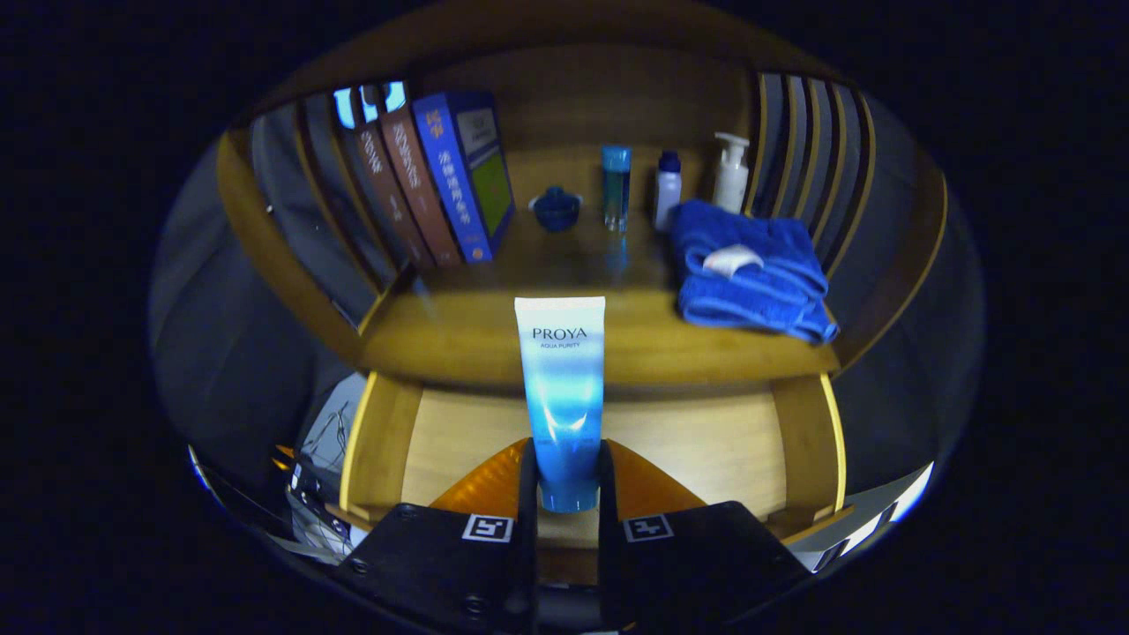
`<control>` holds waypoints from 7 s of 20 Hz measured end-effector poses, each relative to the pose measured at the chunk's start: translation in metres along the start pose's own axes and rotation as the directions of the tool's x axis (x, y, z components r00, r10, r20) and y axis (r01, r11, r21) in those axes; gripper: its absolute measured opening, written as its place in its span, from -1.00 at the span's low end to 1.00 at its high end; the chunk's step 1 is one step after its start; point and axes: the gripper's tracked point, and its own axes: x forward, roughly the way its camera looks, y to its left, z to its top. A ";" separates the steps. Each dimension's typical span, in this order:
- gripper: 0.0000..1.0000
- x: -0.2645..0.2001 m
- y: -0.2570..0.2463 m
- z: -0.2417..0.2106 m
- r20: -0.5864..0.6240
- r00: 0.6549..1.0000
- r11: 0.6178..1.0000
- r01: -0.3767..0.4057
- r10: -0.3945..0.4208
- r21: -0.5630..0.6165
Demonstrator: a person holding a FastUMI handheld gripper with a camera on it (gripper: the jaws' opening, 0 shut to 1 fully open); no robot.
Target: Pull open the drawer, take out the items inside it, and place them on the countertop above the cabinet.
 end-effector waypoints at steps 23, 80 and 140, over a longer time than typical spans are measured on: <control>0.99 0.121 -0.022 0.043 -0.104 0.993 0.995 0.069 -0.061 0.073; 0.99 0.033 -0.026 -0.105 0.475 0.879 0.998 0.034 -0.052 0.047; 0.97 -0.257 0.018 0.015 0.697 0.717 0.998 0.046 -0.001 -0.045</control>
